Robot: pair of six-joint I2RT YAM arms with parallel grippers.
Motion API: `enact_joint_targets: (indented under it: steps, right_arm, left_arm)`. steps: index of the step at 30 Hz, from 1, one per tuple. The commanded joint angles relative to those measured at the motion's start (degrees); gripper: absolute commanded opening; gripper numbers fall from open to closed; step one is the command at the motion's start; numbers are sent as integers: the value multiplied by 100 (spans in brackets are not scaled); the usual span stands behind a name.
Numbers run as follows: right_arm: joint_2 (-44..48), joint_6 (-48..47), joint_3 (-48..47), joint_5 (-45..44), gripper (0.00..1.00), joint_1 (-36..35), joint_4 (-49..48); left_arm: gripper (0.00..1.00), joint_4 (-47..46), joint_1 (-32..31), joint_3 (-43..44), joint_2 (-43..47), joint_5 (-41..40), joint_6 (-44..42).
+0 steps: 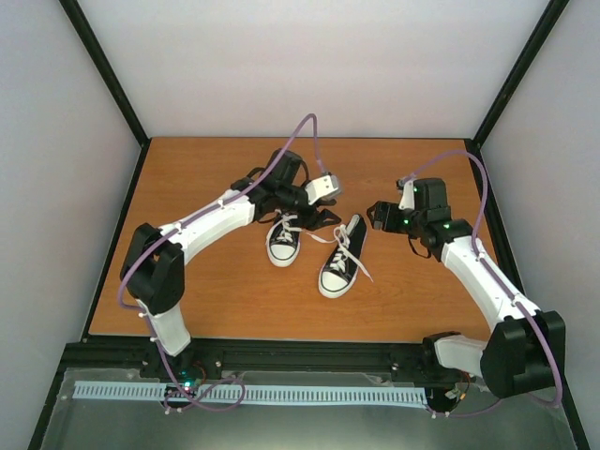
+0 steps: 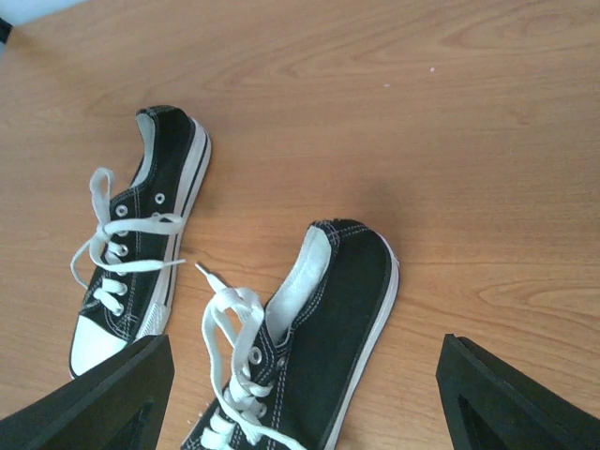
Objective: Tie the shoes
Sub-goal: Adjust the shoe at the center of the board.
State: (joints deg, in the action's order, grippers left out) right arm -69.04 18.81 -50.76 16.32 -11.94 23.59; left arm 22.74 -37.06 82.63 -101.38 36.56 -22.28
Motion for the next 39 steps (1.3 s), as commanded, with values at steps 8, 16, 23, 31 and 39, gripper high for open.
enact_joint_targets:
  steps: [8, 16, 23, 31, 39]
  right_arm:
    - [-214, -22, 111, 113, 78, -25, -362]
    - [155, 160, 685, -27, 78, -19, -712]
    - [687, 469, 1231, -101, 78, -26, -587]
    - [543, 703, 1391, 885, 66, -22, -1130]
    - [156, -132, 1126, 1169, 59, -26, -862]
  left_arm:
    - [44, -785, -479, 22, -273, -1713, 1701]
    - [59, -913, -662, -336, -317, -2313, 2373]
    - [45, 239, -688, 994, -1381, -2316, 3202]
    - [49, -924, -540, -151, -744, -1297, 2781]
    - [48, 67, -598, 798, -1494, -1512, 2881]
